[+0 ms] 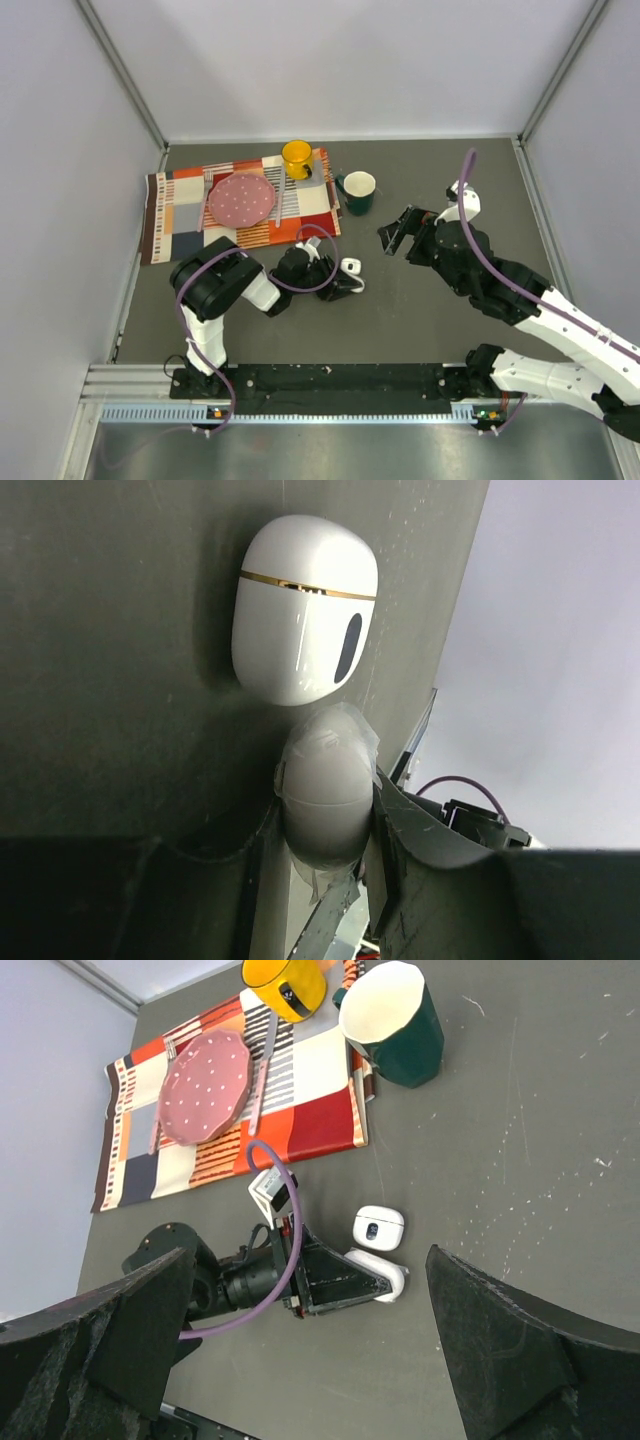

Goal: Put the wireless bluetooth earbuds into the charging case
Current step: Place the charging case at the center of the board.

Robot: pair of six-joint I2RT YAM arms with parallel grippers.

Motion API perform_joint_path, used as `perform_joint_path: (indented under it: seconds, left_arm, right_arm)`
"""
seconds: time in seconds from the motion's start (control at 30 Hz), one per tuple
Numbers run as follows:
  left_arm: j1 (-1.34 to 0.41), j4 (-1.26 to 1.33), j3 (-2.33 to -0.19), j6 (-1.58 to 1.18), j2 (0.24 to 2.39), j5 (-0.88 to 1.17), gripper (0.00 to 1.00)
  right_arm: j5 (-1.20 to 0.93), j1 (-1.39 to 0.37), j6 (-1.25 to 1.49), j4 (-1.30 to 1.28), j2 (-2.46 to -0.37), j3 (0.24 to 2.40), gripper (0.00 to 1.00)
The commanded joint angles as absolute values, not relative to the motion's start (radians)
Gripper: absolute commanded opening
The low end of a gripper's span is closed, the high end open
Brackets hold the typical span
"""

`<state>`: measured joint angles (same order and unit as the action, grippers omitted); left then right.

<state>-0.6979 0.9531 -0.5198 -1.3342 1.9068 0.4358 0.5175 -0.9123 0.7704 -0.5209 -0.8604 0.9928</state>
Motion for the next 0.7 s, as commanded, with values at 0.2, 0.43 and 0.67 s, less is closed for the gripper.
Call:
perform_joint_path:
  seconds: [0.2, 0.43, 0.67]
  left_arm:
    - [-0.703, 0.871, -0.526, -1.304, 1.862, 0.402, 0.38]
    - [-0.701, 0.766, -0.534, -1.247, 1.821, 0.411, 0.47]
    - [-0.703, 0.649, -0.525, -1.165, 1.75, 0.41, 0.5]
  right_arm:
    - [0.537, -0.9, 0.764, -0.503, -0.847, 0.986, 0.99]
    - [0.546, -0.899, 0.772, -0.503, -0.824, 0.966, 0.99]
    - [0.546, -0.897, 0.775, -0.503, -0.819, 0.96, 0.99]
